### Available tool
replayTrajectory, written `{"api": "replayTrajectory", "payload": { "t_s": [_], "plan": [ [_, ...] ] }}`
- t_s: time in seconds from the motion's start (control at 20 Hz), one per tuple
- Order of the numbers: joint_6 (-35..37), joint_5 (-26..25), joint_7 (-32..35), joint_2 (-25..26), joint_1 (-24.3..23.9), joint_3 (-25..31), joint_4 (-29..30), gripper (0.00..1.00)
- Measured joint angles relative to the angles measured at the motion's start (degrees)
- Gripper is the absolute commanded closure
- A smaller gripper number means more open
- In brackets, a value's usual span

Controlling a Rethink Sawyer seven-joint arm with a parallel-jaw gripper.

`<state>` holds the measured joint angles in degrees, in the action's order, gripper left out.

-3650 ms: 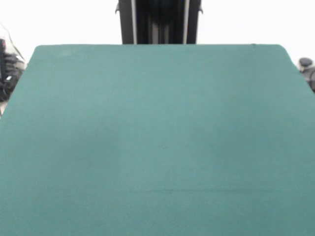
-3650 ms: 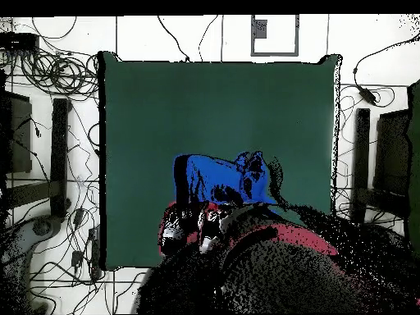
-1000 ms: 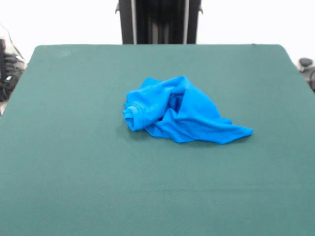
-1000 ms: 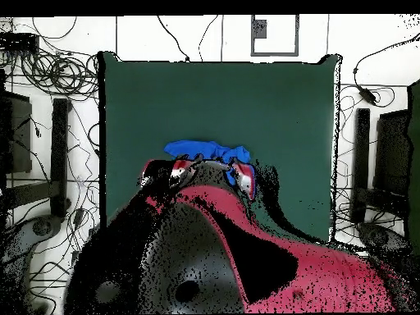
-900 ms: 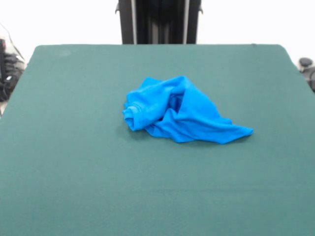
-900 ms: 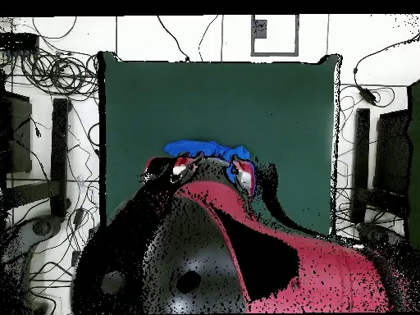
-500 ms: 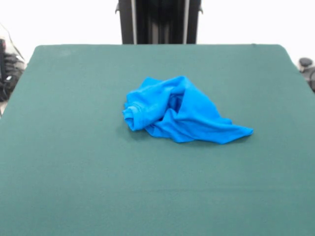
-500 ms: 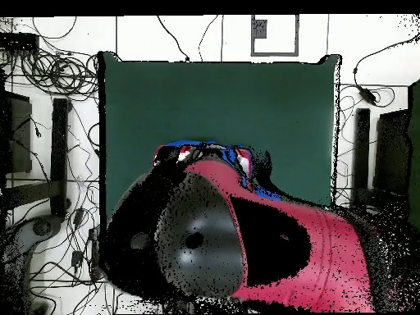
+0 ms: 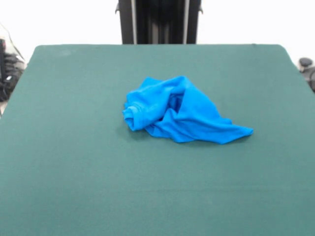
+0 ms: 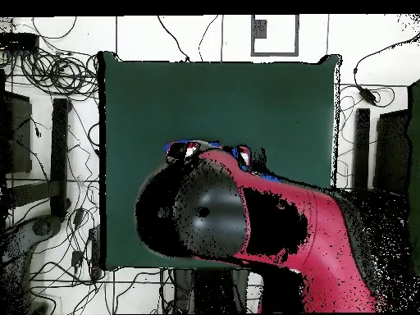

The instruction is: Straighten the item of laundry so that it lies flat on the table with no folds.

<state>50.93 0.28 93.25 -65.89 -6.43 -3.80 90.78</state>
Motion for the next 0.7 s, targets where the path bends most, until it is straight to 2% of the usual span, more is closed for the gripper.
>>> {"api": "replayTrajectory", "payload": {
  "t_s": [0.7],
  "plan": [
    [-6.6, 0.0, 0.0, 3.5, -0.3, 0.0, 3.9, 0.00]
  ]
}}
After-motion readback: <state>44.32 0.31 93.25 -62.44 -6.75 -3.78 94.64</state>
